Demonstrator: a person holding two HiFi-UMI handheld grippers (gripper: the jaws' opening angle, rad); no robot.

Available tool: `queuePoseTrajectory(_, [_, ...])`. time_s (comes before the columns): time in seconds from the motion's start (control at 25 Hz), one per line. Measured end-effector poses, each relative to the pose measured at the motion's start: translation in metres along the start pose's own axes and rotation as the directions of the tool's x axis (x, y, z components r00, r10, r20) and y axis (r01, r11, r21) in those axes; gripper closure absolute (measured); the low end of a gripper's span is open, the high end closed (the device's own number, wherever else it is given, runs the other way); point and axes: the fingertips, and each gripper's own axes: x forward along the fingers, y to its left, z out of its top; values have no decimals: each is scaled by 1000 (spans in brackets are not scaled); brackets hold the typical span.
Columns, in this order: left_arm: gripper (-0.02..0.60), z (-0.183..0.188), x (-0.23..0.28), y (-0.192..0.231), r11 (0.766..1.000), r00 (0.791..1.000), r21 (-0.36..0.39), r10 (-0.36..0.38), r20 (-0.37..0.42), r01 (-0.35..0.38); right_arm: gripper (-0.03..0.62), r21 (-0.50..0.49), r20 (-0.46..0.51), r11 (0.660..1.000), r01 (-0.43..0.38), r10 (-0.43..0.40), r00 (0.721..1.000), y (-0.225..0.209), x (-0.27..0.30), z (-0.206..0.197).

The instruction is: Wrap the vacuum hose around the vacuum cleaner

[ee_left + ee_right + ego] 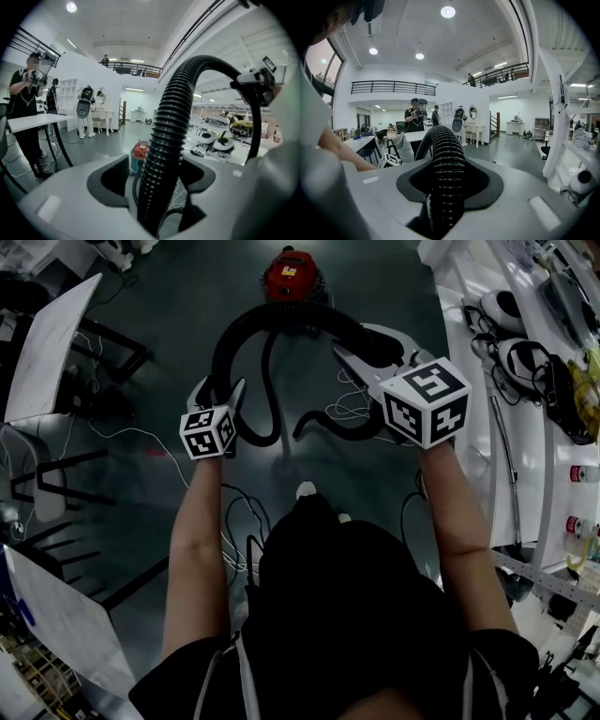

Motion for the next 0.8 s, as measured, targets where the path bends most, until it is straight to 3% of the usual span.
queuePoseTrajectory(0.16, [386,7,8,0,1000,1000,16,-11,26,10,439,33,-8,999,28,-28,1000,-6,10,-4])
queuePoseTrajectory(0.4, [407,16,19,-11,998,999,39,-40,21,40,440,85,-8,992,92,-91,996,-30,14,-17])
queuePoseTrajectory(0.8, [407,68,30,-16,994,999,-93,-53,-8,52,441,262,38,957,124,-138,990,-53,25,-23])
